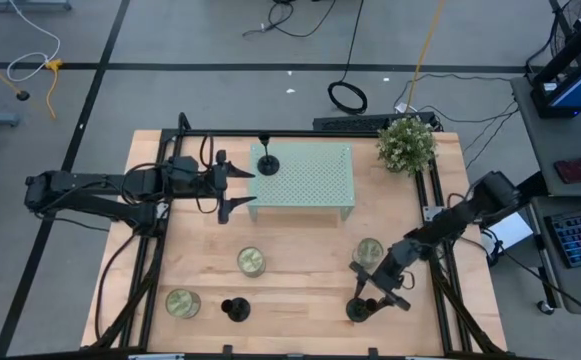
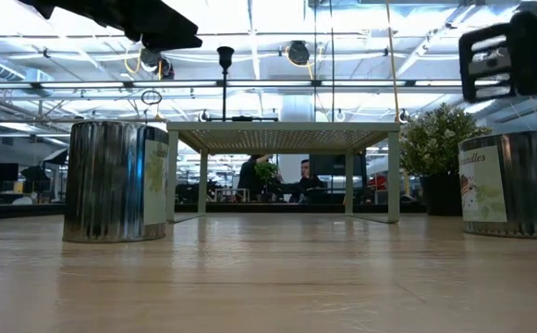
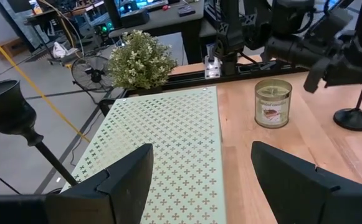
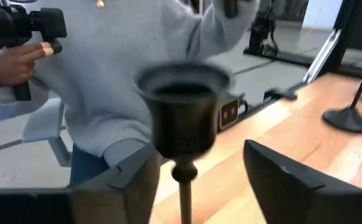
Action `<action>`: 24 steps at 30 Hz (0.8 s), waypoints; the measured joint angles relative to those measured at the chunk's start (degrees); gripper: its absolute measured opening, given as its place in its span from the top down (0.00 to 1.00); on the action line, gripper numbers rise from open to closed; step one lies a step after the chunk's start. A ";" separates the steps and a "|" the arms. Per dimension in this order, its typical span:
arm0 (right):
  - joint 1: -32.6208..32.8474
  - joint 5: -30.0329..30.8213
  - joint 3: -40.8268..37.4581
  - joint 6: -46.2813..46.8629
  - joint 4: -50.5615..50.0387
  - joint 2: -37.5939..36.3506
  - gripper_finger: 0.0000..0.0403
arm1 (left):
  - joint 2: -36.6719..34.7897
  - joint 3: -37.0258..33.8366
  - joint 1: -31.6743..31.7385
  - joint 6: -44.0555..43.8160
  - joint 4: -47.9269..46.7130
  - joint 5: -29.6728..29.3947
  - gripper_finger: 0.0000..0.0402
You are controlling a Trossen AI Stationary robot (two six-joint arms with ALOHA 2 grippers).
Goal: Stock candles and holders on shelf
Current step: Align the black candle holder on the shelf with the other black candle holder
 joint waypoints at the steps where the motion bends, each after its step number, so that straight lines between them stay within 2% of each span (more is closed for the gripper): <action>1: 0.00 0.00 0.44 0.20 -0.02 1.19 0.50 | 0.00 0.00 0.00 0.00 -0.03 -0.01 0.31; 5: 0.00 -0.12 1.53 0.20 0.23 4.08 0.65 | 0.00 0.00 0.00 0.16 -0.03 0.00 0.31; 13: -0.53 -0.22 0.22 0.20 0.35 4.40 0.97 | 0.00 -0.02 0.00 1.50 -0.57 -0.01 0.31; 16: -1.19 1.04 0.20 0.25 2.30 4.30 0.97 | 0.00 -0.02 0.00 2.34 -0.52 0.00 0.31; 20: -3.45 5.46 0.64 -0.29 11.97 4.23 0.99 | 0.02 -0.02 0.00 1.86 -0.54 0.02 0.31; 24: -7.43 5.86 2.65 -4.04 19.32 4.23 0.98 | 0.02 -0.02 0.00 1.74 -0.54 0.07 0.31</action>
